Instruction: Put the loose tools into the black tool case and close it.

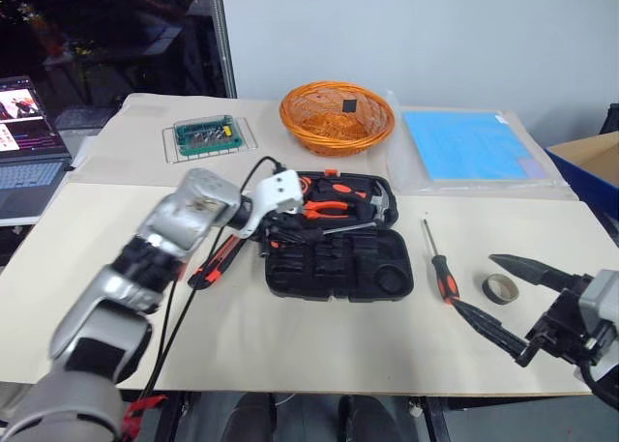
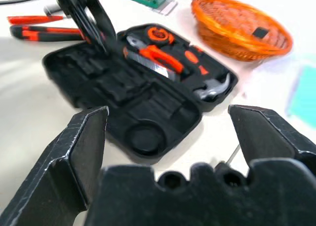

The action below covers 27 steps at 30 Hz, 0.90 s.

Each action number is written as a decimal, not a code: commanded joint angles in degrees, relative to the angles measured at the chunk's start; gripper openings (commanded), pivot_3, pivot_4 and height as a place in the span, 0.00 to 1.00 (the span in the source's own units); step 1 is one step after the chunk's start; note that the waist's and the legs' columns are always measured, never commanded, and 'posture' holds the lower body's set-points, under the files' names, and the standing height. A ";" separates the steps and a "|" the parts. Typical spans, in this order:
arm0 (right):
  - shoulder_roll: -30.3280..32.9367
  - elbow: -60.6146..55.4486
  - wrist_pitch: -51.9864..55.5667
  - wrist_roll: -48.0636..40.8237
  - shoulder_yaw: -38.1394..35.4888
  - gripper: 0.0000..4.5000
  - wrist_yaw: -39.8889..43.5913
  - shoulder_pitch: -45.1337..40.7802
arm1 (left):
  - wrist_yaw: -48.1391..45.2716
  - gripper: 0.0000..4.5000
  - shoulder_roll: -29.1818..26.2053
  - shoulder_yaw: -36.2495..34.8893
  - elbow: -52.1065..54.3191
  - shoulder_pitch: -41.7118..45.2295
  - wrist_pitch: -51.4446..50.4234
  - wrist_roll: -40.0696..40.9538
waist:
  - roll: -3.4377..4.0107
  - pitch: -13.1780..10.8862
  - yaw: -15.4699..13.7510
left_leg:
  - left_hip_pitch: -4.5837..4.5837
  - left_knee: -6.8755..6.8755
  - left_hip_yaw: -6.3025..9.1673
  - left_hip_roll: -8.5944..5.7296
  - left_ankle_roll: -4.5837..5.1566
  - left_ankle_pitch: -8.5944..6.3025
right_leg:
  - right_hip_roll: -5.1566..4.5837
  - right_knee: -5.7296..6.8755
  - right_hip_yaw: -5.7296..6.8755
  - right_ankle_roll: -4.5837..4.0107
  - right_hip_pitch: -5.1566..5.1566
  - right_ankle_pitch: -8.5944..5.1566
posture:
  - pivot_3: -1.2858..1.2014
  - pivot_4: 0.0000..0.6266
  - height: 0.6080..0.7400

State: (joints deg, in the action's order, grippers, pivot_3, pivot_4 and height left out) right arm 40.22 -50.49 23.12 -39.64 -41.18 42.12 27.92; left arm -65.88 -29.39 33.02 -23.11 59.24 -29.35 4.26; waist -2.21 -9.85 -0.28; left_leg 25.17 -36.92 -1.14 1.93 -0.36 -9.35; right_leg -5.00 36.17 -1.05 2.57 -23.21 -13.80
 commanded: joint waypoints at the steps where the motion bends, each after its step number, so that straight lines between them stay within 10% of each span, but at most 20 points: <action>1: -0.51 -3.79 0.00 -1.07 -1.42 1.00 -2.85 -0.11 | 0.42 0.19 1.38 1.64 -8.15 3.85 9.85 -7.09 | 0.00 0.00 0.03 | 0.04 0.00 0.00 0.00 0.03 -0.02 | 0.00 -0.01 0.00 0.12 -0.03 0.05 | 0.52 0.24 1.00; 12: -0.70 -5.14 -0.04 -0.52 0.88 1.00 -4.45 0.80 | 0.33 0.19 5.82 0.76 -20.69 6.84 25.50 -15.09 | 0.00 0.00 -0.59 | 0.10 -0.06 0.00 -0.12 0.17 -0.11 | -0.14 -0.09 0.04 0.25 0.04 0.00 | 0.52 0.24 1.00; 17: -0.50 -4.51 -0.40 -0.17 1.39 1.00 -4.26 0.12 | -5.43 0.61 5.78 -8.75 -12.88 5.88 16.75 -5.68 | 0.01 0.00 -0.71 | 0.09 -0.10 0.03 -0.12 0.17 -0.11 | -0.16 -0.05 0.08 0.25 0.07 0.01 | 0.52 0.24 1.00; 21: -0.70 -3.89 -0.82 0.45 1.99 1.00 -4.04 -0.45 | -6.07 0.61 4.74 -16.74 -0.01 1.09 1.20 2.98 | 0.02 0.01 -0.33 | 0.16 -0.09 0.04 -0.12 0.19 -0.13 | -0.18 -0.06 0.07 0.21 0.03 0.03 | 0.52 0.24 1.00; 27: -0.55 -3.08 -1.18 1.61 3.11 1.00 -4.18 -1.73 | 14.90 0.18 12.39 -24.87 11.93 -12.38 -5.30 3.40 | 0.25 0.14 -0.31 | 0.03 -0.11 0.09 -0.14 0.25 -0.16 | -0.17 0.06 0.06 0.20 0.13 0.01 | 0.52 0.24 1.00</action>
State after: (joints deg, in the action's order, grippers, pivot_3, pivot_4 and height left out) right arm 39.44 -53.18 23.22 -38.39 -37.52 38.30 26.89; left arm -58.03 -19.15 10.30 -15.86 48.97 -34.68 7.25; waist -1.96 -9.71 -0.59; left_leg 25.21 -37.05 -1.04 1.78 -0.11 -9.51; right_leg -5.16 36.25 -0.99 2.88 -23.09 -13.85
